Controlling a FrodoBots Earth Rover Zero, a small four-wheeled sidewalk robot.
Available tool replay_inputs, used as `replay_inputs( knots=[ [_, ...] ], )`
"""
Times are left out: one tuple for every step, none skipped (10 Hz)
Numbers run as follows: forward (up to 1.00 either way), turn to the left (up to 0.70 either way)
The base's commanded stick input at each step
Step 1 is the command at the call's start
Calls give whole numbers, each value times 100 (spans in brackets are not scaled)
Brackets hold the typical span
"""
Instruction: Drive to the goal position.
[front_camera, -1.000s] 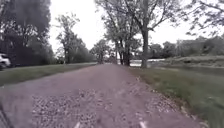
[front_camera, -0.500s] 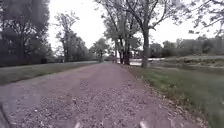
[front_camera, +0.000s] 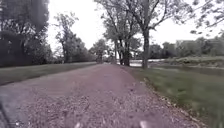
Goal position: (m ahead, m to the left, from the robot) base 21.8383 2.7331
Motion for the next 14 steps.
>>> replay_inputs(
  knots=[
    [70, 0],
    [70, 0],
    [70, 0],
    [70, 0],
    [70, 0],
    [70, 0],
    [70, 0],
    [70, 0],
    [70, 0],
    [70, 0],
    [70, 0],
    [70, 0],
    [70, 0],
    [70, 0]
  ],
)
